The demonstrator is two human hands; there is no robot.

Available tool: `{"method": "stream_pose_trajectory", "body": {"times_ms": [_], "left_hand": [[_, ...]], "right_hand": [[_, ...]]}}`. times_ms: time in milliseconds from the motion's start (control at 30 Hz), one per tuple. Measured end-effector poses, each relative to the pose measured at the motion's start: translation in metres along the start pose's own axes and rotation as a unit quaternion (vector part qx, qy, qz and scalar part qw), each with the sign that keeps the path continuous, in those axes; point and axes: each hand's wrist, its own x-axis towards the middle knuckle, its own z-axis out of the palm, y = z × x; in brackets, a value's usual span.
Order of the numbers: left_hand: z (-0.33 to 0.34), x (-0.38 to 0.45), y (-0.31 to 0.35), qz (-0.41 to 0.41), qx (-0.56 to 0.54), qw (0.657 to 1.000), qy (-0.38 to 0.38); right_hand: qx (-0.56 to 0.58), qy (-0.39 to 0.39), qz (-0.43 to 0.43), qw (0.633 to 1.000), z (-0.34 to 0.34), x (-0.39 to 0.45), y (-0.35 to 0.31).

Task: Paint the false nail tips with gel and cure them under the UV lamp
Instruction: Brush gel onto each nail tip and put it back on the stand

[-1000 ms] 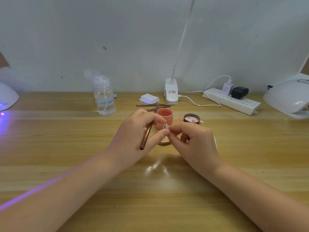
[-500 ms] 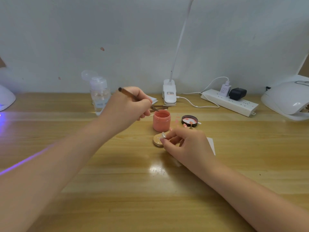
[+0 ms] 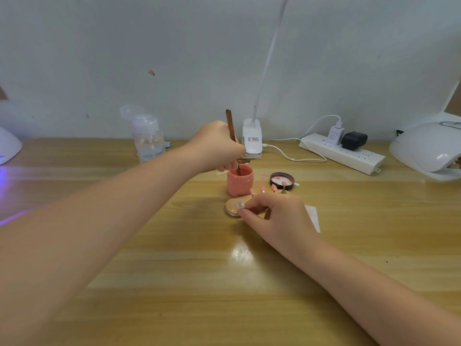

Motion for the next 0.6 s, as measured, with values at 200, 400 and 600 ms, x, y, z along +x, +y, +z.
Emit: {"method": "stream_pose_trajectory", "body": {"times_ms": [200, 400, 600], "left_hand": [[0.007, 0.004, -0.002, -0.042, -0.003, 0.998, -0.041], [-0.01, 0.007, -0.012, -0.075, -0.126, 0.988, 0.048], [-0.017, 0.004, -0.02, -0.102, -0.167, 0.979, 0.054]], "right_hand": [[0.016, 0.003, 0.002, 1.0, 0.0, 0.0, -0.001], [0.04, 0.011, 0.021, 0.999, -0.002, 0.001, -0.001], [0.047, 0.01, 0.024, 0.999, -0.001, 0.0, -0.002]]}}
